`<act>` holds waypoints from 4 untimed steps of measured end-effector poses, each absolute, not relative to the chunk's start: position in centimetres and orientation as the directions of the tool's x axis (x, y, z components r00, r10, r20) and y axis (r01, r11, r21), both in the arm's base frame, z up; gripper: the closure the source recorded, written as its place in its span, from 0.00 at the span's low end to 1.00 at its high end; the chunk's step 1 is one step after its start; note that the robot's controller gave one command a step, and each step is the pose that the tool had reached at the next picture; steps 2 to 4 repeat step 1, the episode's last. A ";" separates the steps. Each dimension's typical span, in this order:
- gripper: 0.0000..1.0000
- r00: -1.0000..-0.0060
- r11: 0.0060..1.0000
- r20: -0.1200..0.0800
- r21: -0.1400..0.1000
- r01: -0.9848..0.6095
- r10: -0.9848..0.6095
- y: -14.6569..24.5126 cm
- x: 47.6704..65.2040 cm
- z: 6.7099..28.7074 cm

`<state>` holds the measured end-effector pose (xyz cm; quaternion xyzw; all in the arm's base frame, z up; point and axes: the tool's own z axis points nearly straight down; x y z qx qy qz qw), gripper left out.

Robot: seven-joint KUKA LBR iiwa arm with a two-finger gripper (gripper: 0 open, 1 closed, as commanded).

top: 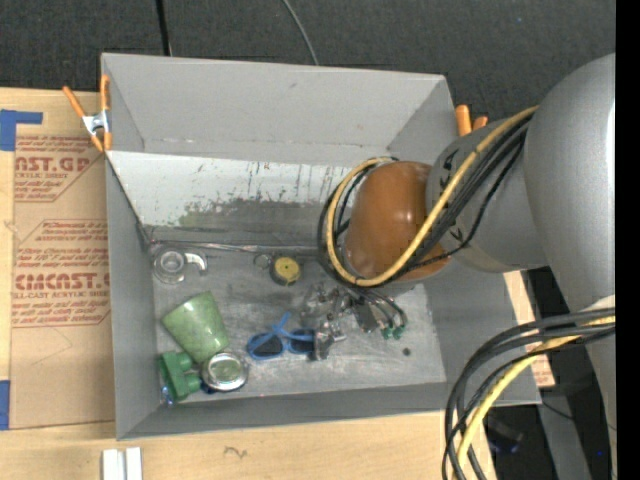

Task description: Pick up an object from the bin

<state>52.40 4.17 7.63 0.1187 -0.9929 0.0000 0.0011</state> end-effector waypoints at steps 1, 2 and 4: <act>1.00 -0.958 0.958 -0.009 0.000 -0.286 -0.286 8.1 50.6 21.9; 1.00 -0.958 0.958 -0.009 0.000 -0.286 -0.286 8.1 50.6 21.9; 1.00 -0.958 0.958 -0.009 0.000 -0.286 -0.286 8.1 50.6 21.9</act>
Offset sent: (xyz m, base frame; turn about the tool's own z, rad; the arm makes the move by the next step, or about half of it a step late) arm -0.0198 0.0374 0.1384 -0.0499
